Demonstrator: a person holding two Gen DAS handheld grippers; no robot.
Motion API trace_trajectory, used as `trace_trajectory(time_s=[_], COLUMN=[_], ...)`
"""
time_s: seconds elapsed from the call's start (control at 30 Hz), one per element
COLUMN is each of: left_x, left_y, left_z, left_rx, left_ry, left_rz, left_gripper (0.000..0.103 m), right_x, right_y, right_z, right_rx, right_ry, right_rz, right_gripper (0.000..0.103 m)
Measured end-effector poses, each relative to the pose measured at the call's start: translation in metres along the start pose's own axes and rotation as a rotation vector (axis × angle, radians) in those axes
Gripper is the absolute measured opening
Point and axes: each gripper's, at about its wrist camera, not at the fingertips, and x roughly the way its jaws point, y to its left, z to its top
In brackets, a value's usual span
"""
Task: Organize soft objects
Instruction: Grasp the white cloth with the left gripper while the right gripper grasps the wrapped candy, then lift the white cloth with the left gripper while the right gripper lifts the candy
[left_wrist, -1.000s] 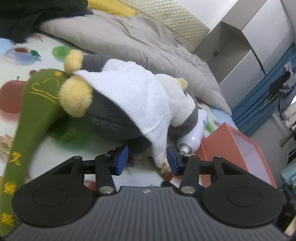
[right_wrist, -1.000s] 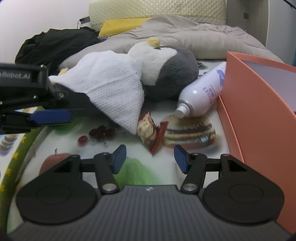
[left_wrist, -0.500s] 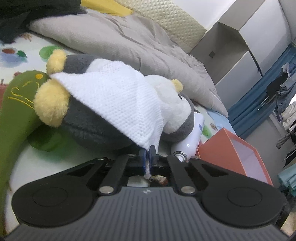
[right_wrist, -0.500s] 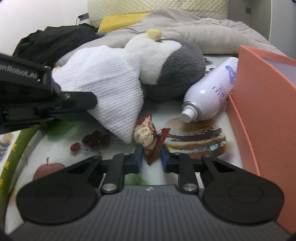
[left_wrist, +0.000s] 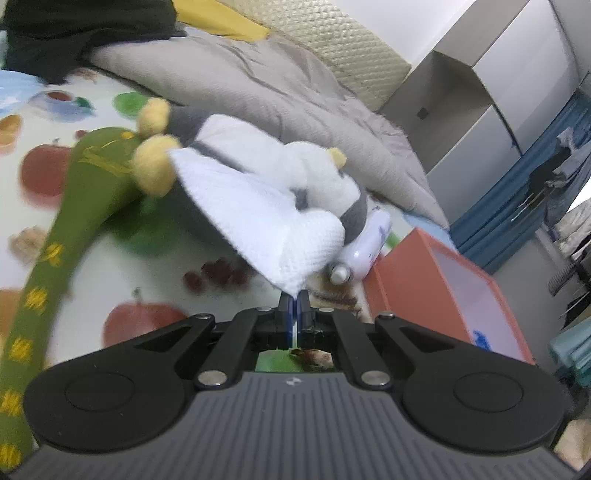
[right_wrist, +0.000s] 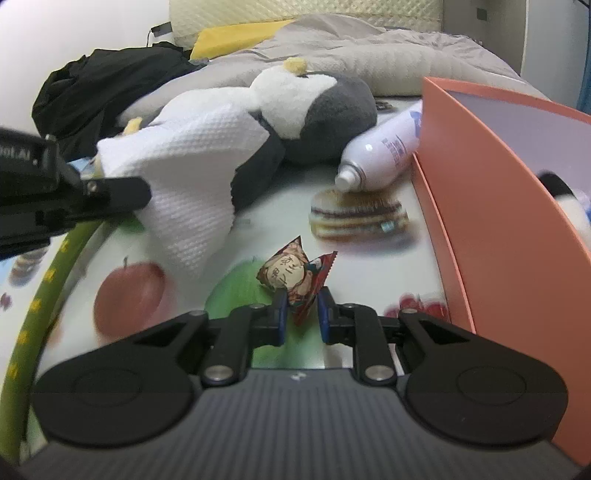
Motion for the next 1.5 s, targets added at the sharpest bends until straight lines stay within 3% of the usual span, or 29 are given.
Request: trace_trajectory(time_s=[0.43,0.77,0.83,0.87,0.9,1.03,1.13,1.37,1.5], left_x=[-0.067,-0.076,-0.079,-0.08,-0.082,-0.088,-0.093,-0.094,-0.077], left_y=[0.013,0.016,0.014,0.012,0.01,0.008,0.011,0.023,0.029], left_z=[-0.084,-0.113,-0.115,-0.116,-0.117,-0.121,-0.122,-0.111,-0.101], left_rx=[0.028,0.087,0.106,0.121,0.14,0.202,0.215,0.184,0.173], left_ry=[0.092,0.145,0.151,0.153,0.149,0.141,0.125,0.056,0.065], left_rz=[0.079,0.111,0.12,0.128,0.139,0.177,0.192,0.154,0.145], left_gripper=[0.002,0.004,0.015,0.031,0.038,0.046,0.059,0.061,0.061], right_x=[-0.064,-0.076,-0.076,-0.077,-0.078,-0.087,-0.089,-0.077,-0.068], right_y=[0.012,0.018,0.017,0.017,0.017,0.016,0.017,0.016,0.016], right_z=[-0.053,-0.075,-0.074,-0.073,-0.071,-0.066,-0.064,-0.062,-0.061], right_rx=[-0.009,-0.046,-0.057,-0.065,-0.072,-0.093,-0.127,-0.142,-0.135], right_ry=[0.027,0.053,0.057,0.06,0.057,0.02,0.0,0.012,0.024], right_rz=[0.015,0.046,0.043,0.044,0.043,0.057,0.075,0.069,0.088], right_gripper=[0.02,0.024,0.029,0.037,0.046,0.05,0.05,0.05,0.05])
